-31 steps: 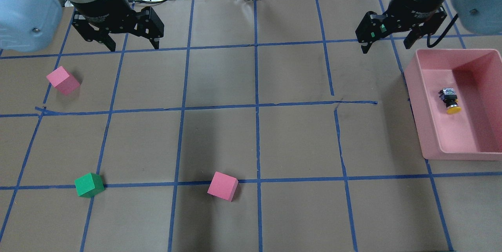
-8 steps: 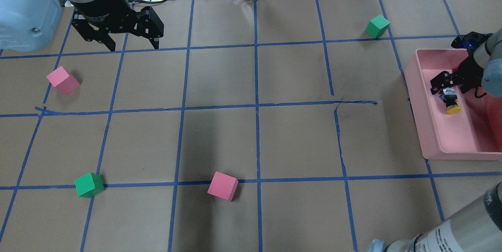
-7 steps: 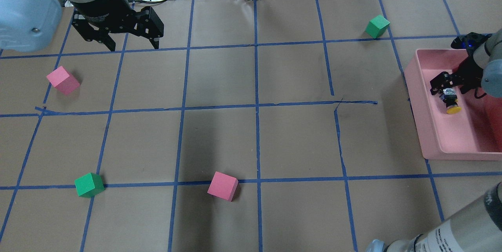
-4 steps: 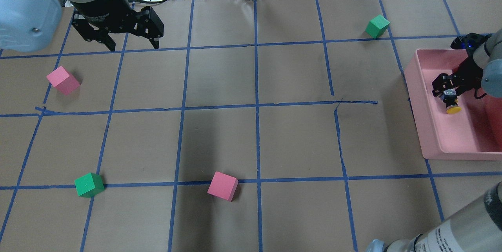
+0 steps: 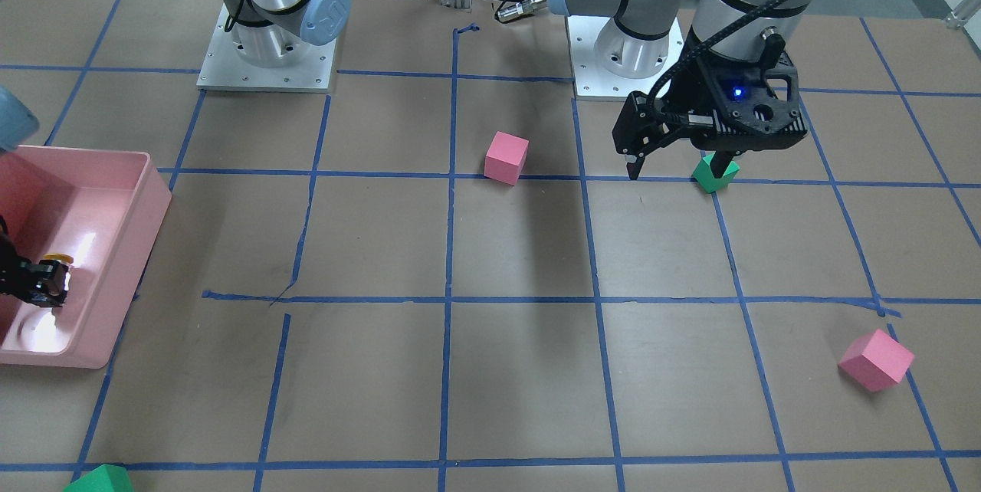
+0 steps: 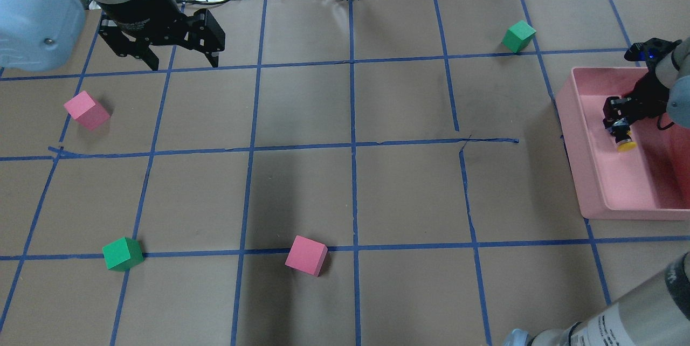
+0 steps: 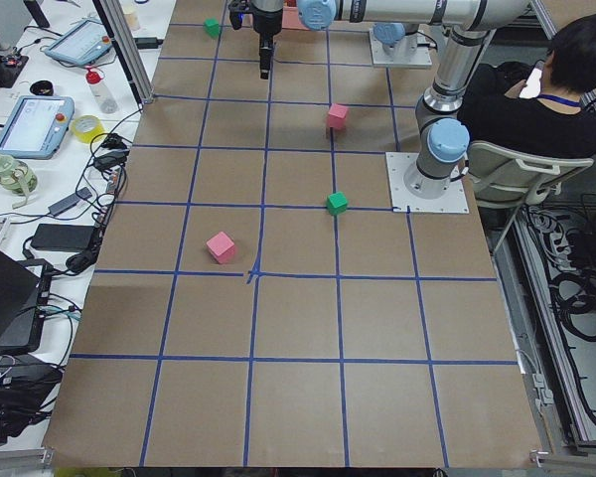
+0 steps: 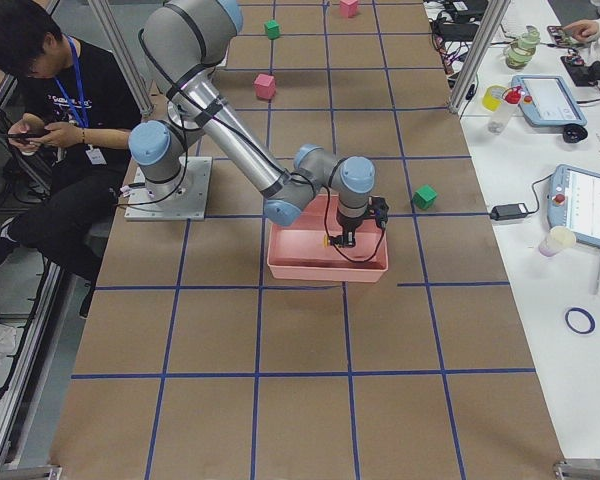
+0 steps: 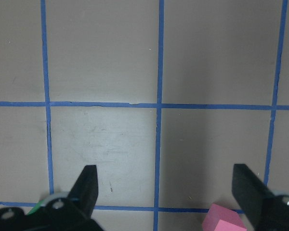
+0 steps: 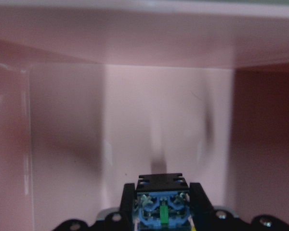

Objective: Align button upright
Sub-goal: 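Lift the switch out of the tray and carry it toward the table center, then lower the switch onto the table and open the right gripper, then raise the right gripper and withdraw it away from the switch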

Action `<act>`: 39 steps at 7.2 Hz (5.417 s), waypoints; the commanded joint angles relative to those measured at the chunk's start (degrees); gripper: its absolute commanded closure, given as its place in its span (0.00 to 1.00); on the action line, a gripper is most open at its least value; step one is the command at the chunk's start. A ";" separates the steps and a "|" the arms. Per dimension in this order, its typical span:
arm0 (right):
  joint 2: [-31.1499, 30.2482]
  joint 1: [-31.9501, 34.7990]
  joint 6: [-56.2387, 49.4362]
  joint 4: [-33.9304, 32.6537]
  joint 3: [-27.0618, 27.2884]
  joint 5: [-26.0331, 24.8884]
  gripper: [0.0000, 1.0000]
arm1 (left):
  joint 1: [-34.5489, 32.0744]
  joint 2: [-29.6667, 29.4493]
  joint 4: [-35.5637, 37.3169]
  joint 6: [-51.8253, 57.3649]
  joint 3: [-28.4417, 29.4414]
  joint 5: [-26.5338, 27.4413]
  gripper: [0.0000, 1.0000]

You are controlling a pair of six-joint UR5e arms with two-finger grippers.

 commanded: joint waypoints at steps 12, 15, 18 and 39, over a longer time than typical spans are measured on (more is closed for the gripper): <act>0.64 46.84 50.60 12.76 -15.42 0.89 1.00 | 0.09 0.09 0.00 -0.09 0.00 0.08 0.00; 6.09 55.55 56.51 3.54 -13.76 0.89 1.00 | 0.00 0.09 -0.09 -0.09 0.00 0.00 0.00; 8.57 56.80 56.27 -3.76 -10.08 0.81 1.00 | 0.00 0.09 -0.09 0.00 0.00 0.00 0.00; -19.63 36.93 37.63 43.02 -21.37 0.46 0.00 | 0.00 0.09 -0.17 0.00 0.00 0.09 0.00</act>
